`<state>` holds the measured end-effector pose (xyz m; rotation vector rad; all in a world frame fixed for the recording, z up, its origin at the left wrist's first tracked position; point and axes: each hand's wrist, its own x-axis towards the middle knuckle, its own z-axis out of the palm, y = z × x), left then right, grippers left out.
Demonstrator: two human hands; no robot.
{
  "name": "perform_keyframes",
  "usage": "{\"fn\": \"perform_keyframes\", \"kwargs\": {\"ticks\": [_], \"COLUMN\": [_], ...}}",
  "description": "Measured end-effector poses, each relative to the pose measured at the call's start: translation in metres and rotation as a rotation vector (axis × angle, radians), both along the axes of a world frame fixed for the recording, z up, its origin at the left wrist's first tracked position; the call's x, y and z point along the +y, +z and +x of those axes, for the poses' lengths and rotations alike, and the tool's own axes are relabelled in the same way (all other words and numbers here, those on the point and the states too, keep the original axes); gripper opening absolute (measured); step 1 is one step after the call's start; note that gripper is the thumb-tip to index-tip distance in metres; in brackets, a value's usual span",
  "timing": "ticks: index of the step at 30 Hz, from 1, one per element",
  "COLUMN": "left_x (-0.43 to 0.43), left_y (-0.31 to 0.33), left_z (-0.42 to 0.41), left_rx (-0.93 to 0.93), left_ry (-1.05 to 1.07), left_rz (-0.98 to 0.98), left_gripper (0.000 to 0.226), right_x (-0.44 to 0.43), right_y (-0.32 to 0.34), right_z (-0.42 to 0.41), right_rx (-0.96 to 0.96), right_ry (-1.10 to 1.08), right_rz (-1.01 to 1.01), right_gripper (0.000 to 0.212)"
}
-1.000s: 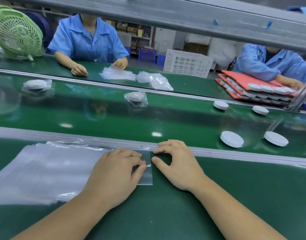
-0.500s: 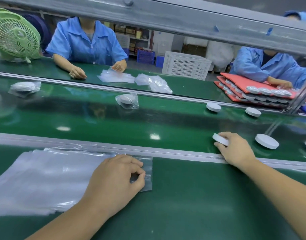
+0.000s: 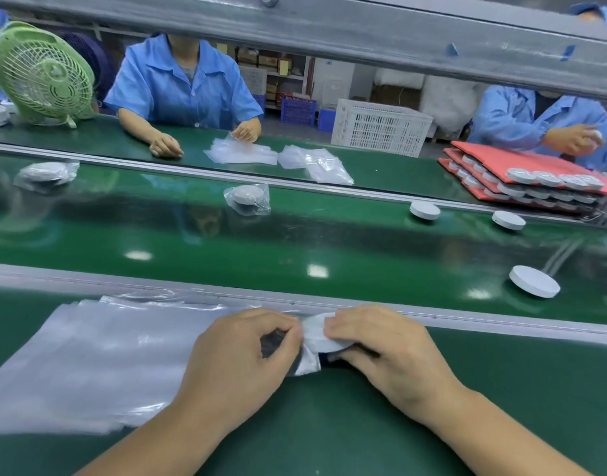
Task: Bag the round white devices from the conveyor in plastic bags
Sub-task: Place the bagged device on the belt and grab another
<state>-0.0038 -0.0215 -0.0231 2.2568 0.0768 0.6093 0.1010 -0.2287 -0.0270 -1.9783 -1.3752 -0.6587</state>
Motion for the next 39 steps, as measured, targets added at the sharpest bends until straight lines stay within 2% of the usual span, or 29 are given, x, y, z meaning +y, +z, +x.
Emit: {"fn": "perform_keyframes", "kwargs": {"ticks": [1,3,5,7,10,12,15,18,20,22,24,27,28,30,32,34,36,38,39], "left_x": [0.000,-0.001,-0.002,-0.005,-0.008,-0.008,-0.009,-0.008,-0.006,-0.006,-0.005,-0.003,-0.002,-0.004,-0.006,-0.005,-0.004,-0.002,-0.002], "left_y": [0.001,0.002,0.002,0.001,0.001,0.002,0.002,-0.001,-0.002,-0.004,-0.008,-0.011,-0.010,-0.009,-0.010,-0.016,-0.015,-0.013,-0.010], "left_z": [-0.001,-0.002,-0.004,-0.004,-0.005,-0.005,-0.005,-0.002,0.003,0.007,0.009,0.012,0.013,0.015,0.015,0.014,0.012,0.011,0.011], "left_rx": [-0.003,0.008,0.000,-0.123,-0.305,-0.381,-0.391,-0.385,-0.277,-0.147,-0.028,0.025,0.033,0.020,-0.001,-0.023,-0.036,-0.051,-0.057], "left_ry": [-0.074,-0.182,-0.216,-0.243,-0.250,-0.252,-0.243,-0.055,0.065,0.069,0.002,-0.095,-0.119,-0.163,-0.181,-0.174,-0.151,-0.127,-0.099], "left_rz": [-0.037,-0.021,-0.003,0.022,0.011,-0.008,-0.009,0.183,0.326,0.450,0.476,0.435,0.429,0.445,0.424,0.372,0.384,0.451,0.485], "left_gripper": [0.020,0.049,0.064,0.053,0.030,0.019,0.020,0.035,0.037,0.025,0.024,0.022,0.020,0.011,0.018,0.028,0.035,0.034,0.028], "right_x": [0.001,0.005,0.012,0.015,0.016,0.017,0.017,0.014,0.015,0.022,0.039,0.071,0.081,0.097,0.106,0.104,0.081,0.037,0.009], "right_y": [0.001,0.004,0.006,0.007,0.006,0.005,0.009,0.027,0.044,0.061,0.072,0.068,0.062,0.047,0.035,0.027,0.024,0.021,0.019], "right_z": [-0.004,-0.016,-0.028,-0.034,-0.040,-0.044,-0.040,-0.012,0.026,0.075,0.122,0.181,0.198,0.222,0.230,0.229,0.227,0.225,0.223], "right_rx": [0.066,0.285,0.510,0.631,0.802,0.876,0.716,0.655,0.687,0.656,0.511,0.372,0.381,0.529,0.674,0.676,0.613,0.467,0.377], "right_ry": [-0.014,-0.046,-0.048,-0.023,0.067,0.134,0.002,-0.185,-0.291,-0.404,-0.517,-0.672,-0.725,-0.778,-0.708,-0.666,-0.696,-0.848,-0.973], "right_rz": [0.093,0.280,0.401,0.391,0.219,0.184,0.231,0.314,0.405,0.421,0.289,-0.019,-0.151,-0.430,-0.631,-0.632,-0.538,-0.545,-0.617], "right_gripper": [0.023,0.032,0.028,0.021,0.032,0.035,0.019,0.009,0.013,0.013,0.018,0.023,0.025,0.026,0.028,0.032,0.036,0.043,0.051]}}
